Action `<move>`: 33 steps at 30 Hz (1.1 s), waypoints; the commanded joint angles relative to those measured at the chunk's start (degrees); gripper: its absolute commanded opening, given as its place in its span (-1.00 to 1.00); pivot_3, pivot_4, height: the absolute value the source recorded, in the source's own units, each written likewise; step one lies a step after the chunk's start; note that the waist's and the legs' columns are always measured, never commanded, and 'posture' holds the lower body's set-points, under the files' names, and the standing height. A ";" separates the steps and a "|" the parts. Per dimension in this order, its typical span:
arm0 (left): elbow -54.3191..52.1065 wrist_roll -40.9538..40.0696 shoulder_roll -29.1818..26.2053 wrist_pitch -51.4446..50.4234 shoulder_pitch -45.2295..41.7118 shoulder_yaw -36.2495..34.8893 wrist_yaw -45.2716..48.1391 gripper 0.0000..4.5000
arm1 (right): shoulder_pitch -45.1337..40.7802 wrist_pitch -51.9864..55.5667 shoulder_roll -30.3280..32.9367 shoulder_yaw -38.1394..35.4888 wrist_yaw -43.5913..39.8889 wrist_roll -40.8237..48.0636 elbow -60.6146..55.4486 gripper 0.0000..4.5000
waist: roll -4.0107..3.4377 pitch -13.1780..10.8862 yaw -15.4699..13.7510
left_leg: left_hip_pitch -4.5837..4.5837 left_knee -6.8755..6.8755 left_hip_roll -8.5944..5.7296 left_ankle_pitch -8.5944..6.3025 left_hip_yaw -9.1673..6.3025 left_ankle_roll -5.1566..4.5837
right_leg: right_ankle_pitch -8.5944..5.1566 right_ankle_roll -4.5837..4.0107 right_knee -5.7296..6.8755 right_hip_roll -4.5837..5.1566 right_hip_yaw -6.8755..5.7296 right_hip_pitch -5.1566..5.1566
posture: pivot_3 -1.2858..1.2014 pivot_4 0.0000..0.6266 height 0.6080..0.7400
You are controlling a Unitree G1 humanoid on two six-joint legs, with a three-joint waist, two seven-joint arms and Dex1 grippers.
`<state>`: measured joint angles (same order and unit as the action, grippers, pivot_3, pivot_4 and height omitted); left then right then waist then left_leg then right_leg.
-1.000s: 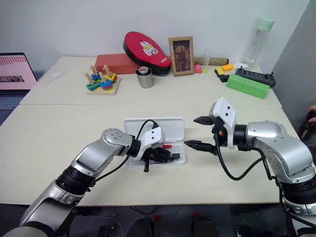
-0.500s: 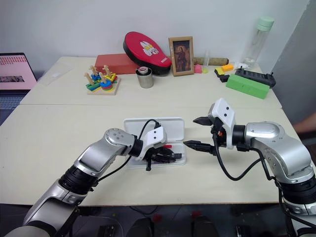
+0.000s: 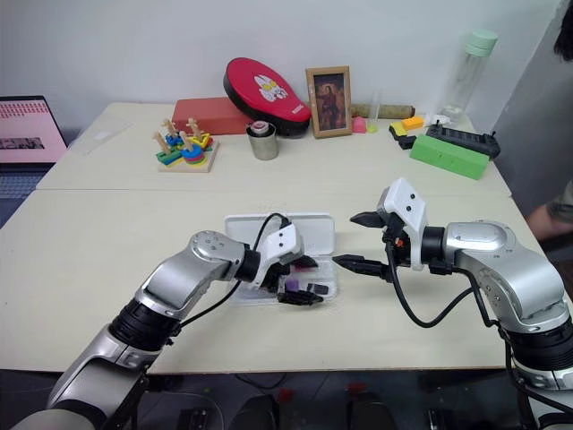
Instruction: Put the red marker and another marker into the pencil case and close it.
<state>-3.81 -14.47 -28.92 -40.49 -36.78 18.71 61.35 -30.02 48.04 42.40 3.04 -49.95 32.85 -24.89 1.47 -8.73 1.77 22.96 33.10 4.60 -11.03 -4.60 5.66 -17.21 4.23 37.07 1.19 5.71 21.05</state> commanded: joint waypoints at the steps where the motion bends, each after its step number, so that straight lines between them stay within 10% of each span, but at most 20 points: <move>1: -3.74 -4.40 1.00 -1.16 -0.45 -8.83 -4.18 0.99 | -3.27 -0.98 0.55 -1.64 -1.59 1.32 0.40 1.00 | 0.01 0.01 0.00 | 0.00 0.00 0.00 0.00 0.00 0.00 | 0.00 0.00 -0.01 0.00 0.00 -0.01 | 0.03 -0.52 1.00; 11: -14.68 -17.79 -0.73 -3.13 10.27 -36.67 -14.92 0.99 | -27.05 -4.57 -8.80 2.32 1.19 -5.91 24.14 1.00 | 0.03 0.03 1.59 | -0.12 -0.04 0.05 0.01 -0.02 0.00 | 0.02 0.00 0.07 -0.01 -0.02 0.00 | 0.03 -0.52 1.00; 33: -21.92 -33.19 -10.17 -5.03 27.54 -48.28 -17.65 1.00 | -34.08 -19.15 -25.29 15.80 6.91 -29.78 53.26 -0.98 | 0.12 0.05 0.28 | -0.04 -0.14 0.01 0.00 0.02 0.04 | 0.03 -0.02 0.06 0.08 -0.09 0.09 | 0.03 -0.52 1.00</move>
<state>-23.36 -46.25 -38.06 -45.93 -9.17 -29.00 44.11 -62.49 30.70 17.26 19.33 -42.84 4.09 28.87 1.59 -8.68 2.04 22.92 32.95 4.61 -11.03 -4.58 5.70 -17.18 4.21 37.13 1.27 5.62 21.14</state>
